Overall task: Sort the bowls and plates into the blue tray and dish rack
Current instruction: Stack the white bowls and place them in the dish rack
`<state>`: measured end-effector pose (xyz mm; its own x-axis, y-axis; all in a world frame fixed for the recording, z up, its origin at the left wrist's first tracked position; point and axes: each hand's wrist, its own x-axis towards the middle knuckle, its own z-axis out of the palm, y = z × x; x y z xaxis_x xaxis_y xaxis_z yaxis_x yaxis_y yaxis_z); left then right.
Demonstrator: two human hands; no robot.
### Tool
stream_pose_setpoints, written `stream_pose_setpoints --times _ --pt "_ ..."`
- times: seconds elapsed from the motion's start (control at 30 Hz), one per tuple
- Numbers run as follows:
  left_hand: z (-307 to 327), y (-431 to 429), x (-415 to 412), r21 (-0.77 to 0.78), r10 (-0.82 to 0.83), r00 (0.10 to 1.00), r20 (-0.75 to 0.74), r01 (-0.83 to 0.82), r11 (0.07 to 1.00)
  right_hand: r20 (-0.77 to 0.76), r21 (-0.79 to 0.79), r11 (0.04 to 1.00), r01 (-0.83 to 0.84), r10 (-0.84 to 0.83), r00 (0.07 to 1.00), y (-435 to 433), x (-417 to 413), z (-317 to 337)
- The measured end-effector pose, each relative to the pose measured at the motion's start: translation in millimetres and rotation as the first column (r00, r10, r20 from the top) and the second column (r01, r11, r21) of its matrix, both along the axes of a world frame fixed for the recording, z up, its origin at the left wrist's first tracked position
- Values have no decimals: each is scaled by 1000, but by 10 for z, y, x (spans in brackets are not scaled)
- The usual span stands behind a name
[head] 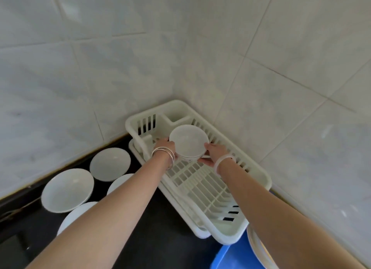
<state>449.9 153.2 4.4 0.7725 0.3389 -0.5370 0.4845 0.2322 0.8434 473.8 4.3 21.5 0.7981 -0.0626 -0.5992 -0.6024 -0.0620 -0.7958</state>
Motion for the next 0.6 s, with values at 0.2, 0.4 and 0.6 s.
stream_pose_setpoints --times 0.2,0.4,0.6 --pt "-269 -49 233 -4 1 999 -50 -1 1000 -47 -33 999 32 -33 998 50 162 -258" --pt "-364 -19 355 127 -43 998 -41 48 991 5 70 993 95 -96 995 73 217 -391" --pt "-354 -14 299 115 -43 999 -27 46 992 43 92 992 83 -88 995 71 153 -496"
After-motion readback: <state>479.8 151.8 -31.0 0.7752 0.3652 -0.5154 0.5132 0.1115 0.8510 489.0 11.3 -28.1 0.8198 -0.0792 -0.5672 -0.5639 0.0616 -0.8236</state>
